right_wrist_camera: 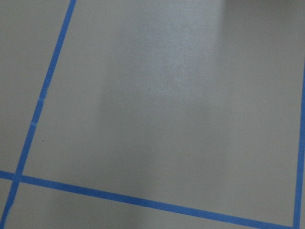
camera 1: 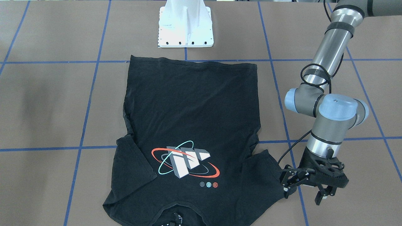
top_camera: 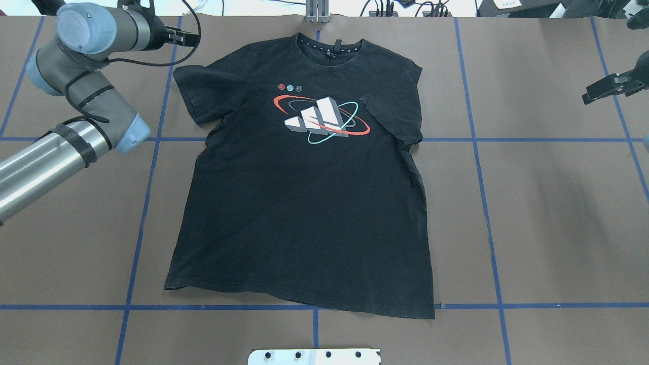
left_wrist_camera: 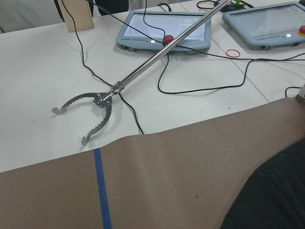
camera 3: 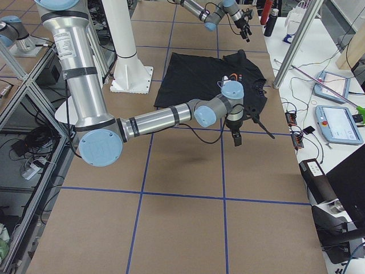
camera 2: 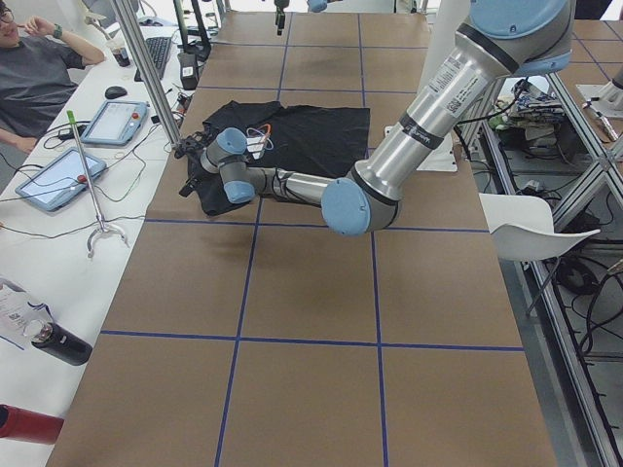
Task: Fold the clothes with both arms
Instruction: 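Reach the left gripper to the other sleeve and fold it inward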
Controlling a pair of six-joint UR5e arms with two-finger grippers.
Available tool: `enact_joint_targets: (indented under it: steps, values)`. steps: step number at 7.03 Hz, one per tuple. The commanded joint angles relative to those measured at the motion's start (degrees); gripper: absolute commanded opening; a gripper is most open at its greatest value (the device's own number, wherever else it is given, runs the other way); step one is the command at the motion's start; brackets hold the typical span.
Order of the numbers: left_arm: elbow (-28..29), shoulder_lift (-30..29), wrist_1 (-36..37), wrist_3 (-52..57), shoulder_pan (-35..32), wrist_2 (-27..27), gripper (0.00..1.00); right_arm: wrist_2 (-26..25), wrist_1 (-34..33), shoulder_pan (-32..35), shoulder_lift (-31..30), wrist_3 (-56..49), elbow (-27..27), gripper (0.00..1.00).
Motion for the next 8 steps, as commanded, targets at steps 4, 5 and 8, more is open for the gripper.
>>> enact_joint_targets:
  steps: [4, 5, 8]
  values:
    - [5.12, 1.99, -8.04, -0.12, 3.06, 2.19, 1.00, 0.10, 0.00, 0.19, 0.22, -0.24, -0.26, 1.00]
    - [5.12, 2.17, -9.01, -0.20, 3.15, 1.92, 1.00, 0.10, 0.00, 0.11, 0.22, -0.24, -0.26, 1.00]
    - [5.21, 4.46, -12.27, -1.51, 3.85, 1.92, 0.91, 0.10, 0.00, 0.11, 0.22, -0.15, -0.17, 1.00]
